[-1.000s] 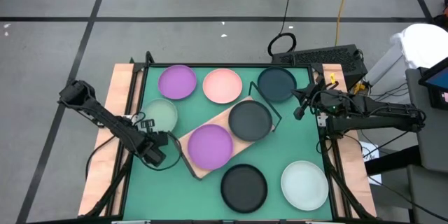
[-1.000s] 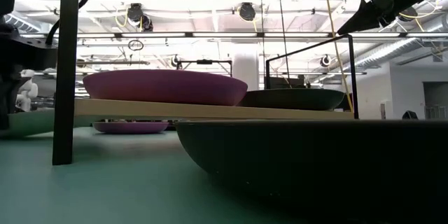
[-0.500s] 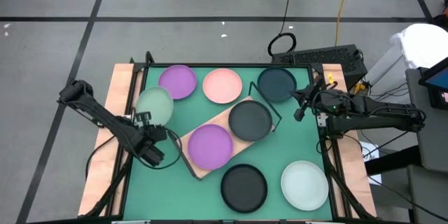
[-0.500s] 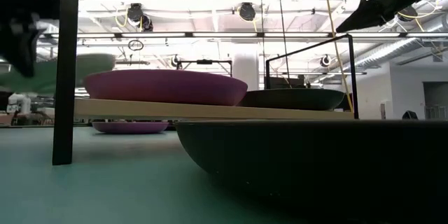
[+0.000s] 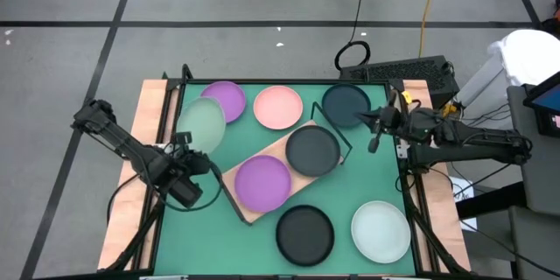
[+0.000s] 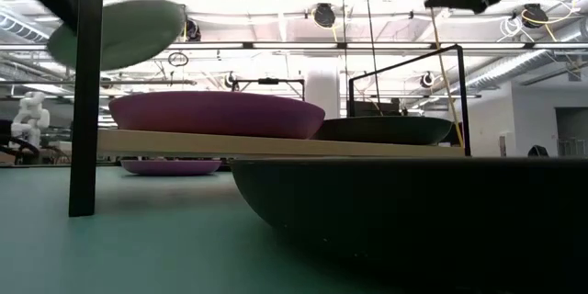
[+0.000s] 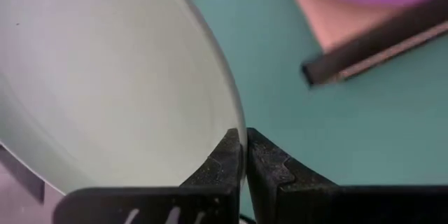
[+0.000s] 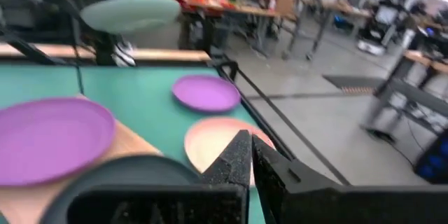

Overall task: Place and stack plates onto a shelf
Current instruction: Stack the green plate on top of the black plate on the shelf

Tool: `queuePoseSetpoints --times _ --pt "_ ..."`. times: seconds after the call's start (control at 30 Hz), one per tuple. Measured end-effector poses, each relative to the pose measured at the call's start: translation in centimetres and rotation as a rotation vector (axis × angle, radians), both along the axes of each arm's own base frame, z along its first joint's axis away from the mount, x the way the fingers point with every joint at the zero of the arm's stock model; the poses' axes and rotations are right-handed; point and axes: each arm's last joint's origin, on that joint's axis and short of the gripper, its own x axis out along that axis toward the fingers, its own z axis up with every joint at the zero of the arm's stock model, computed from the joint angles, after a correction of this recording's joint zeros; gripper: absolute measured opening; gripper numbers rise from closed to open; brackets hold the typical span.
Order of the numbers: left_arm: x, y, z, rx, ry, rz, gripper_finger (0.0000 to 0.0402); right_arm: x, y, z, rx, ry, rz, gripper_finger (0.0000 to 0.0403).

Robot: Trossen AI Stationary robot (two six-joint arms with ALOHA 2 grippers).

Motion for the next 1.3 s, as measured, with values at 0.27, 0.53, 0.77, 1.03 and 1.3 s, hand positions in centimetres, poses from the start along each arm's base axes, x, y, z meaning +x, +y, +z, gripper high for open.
queuePoseSetpoints --times 0.27,0.53,0.77,1.03,1.3 --pt "0.6 -0.2 3.7 0.01 -0.08 -0.129 0.001 1.5 0.1 0.6 -0.041 -0.059 0.079 0.0" --pt "1.6 0.6 6.4 0.005 -0.109 -0.232 0.001 5.1 0.1 2.1 -0.115 0.056 0.095 0.0" --pt "2.9 1.1 7.5 -0.031 -0.084 -0.434 0.001 8.5 0.9 6.3 -0.197 0.075 0.203 0.0006" --pt "4.9 1.9 7.9 -0.138 -0.123 -0.61 0.001 12.0 1.8 10.3 -0.185 0.199 0.354 0.0087" --pt "5.6 2.2 8.1 -0.301 -0.155 -0.701 0.001 14.9 2.3 10.7 -0.186 0.314 0.583 0.0178"
